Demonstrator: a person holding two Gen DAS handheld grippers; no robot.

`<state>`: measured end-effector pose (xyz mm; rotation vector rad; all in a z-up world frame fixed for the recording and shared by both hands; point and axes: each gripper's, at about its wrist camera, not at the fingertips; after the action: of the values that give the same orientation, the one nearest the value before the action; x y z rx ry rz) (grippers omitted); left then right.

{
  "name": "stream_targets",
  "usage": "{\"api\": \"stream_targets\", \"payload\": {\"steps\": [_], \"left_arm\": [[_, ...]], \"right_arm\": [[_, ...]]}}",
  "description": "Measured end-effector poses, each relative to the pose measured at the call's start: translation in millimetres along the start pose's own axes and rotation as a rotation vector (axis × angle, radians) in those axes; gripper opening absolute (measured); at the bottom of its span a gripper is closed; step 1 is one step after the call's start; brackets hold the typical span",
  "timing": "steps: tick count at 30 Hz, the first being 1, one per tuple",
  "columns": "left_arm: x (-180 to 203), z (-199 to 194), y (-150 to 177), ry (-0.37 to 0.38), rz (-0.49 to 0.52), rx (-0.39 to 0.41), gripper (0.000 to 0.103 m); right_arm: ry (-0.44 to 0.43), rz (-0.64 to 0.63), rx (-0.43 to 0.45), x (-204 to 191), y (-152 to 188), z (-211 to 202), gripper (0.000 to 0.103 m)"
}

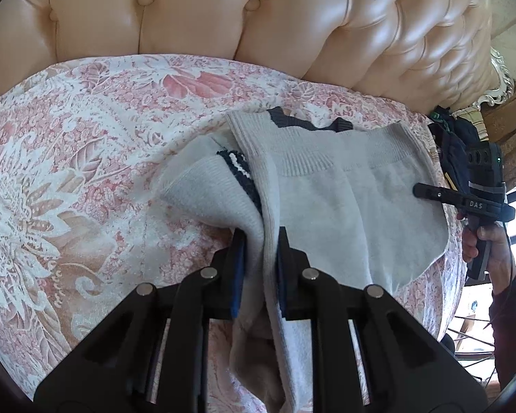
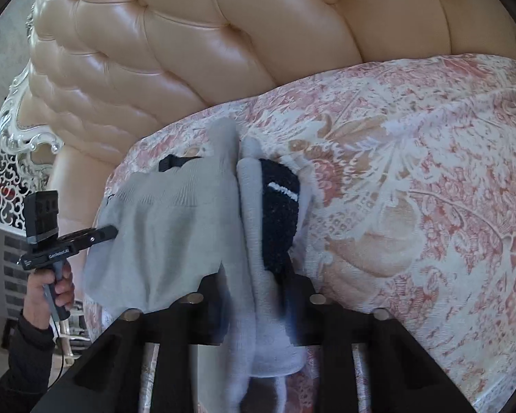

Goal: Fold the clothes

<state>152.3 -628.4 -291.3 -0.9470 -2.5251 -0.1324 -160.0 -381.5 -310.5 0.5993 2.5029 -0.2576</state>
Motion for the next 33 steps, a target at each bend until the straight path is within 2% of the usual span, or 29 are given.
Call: {"api": "stream_targets", "payload": {"steps": [4, 10, 19, 26, 33], "left_arm": [[7.8, -11.3, 2.6, 0.032, 0.025, 0.013, 0.017], [31.6, -32.8, 2.7, 0.028, 0.071, 0.037, 0.017], [69.0, -86.3, 7.9, 0.046, 0.104, 0.11, 0.017], [74.7, -120.6, 44.5, 0.069, 0.001, 0.161, 0.017], [47.0, -166.0, 85.5, 0.039, -0.123, 0.171, 0.017]], "right_arm": [[0.011, -0.013, 0.028, -4.2, 0.3, -6.6, 0.022], [0.013, -0.019, 0.068, -16.6, 5.6, -29.7, 0.02], [0.017, -0.04, 0.151, -42.3, 11.5, -89.4, 0.015], [0.069, -0.063, 0.158, -74.5, 7.9, -113.0, 0.015], [0.089, -0.122, 0.097, -133.4, -15.2, -82.1, 0.015]]}}
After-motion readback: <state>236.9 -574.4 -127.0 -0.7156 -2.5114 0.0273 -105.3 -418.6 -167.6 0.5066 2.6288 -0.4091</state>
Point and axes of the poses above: each gripper's, at about its wrist camera, not at the fingertips, and z roughly the way its jaws point, x to its right, y to its underside, and after that the axes turned 14 degrees about -x, right-handed
